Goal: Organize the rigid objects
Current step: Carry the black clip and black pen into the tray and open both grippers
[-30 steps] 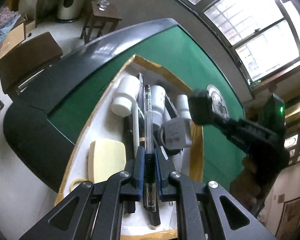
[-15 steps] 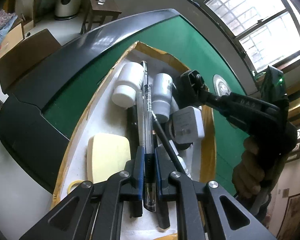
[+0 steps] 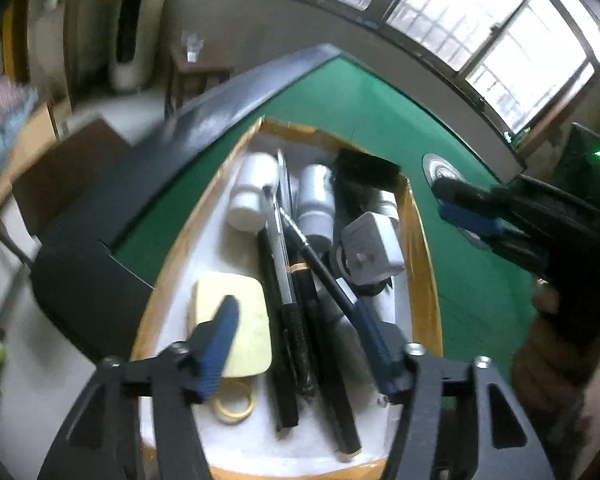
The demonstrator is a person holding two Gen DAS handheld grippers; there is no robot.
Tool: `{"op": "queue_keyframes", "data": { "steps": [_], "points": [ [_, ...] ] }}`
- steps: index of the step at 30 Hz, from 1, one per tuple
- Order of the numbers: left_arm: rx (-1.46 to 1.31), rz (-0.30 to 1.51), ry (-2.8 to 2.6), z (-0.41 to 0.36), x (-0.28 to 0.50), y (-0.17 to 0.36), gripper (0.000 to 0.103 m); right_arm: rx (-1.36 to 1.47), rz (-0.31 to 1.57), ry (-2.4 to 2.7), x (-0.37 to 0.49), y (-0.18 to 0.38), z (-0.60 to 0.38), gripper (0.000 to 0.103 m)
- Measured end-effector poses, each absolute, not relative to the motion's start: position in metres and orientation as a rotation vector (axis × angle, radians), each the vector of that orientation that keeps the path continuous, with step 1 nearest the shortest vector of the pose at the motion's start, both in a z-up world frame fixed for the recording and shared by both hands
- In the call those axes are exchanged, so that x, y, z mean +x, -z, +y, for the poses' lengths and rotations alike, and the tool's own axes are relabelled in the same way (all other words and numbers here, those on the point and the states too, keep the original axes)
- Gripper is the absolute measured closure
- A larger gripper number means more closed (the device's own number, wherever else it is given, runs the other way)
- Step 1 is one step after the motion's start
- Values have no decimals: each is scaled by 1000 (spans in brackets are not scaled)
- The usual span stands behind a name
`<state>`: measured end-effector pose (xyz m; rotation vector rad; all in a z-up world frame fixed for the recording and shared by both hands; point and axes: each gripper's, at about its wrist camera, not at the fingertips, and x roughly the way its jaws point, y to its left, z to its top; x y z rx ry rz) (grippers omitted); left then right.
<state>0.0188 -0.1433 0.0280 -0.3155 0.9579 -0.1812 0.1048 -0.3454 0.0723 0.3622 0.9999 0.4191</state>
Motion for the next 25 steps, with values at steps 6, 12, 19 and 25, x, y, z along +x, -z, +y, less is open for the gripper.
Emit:
{"op": "queue_keyframes", "data": {
  "steps": [6,12,19,25],
  "points": [
    [-115,838,56,-166,-12,-43,22,203,947,-470,24,-73,-327,54],
    [-44,819,4,-170,-22,-45,22,174,937,-412,-18,-65,-326,53],
    [31,826,-59,-178,-32,-44,21,90,885,-403,-46,-71,-321,48],
    [29,816,-55,-176,-38,-45,21,98,905,-428,-50,-65,-318,48]
  ]
}}
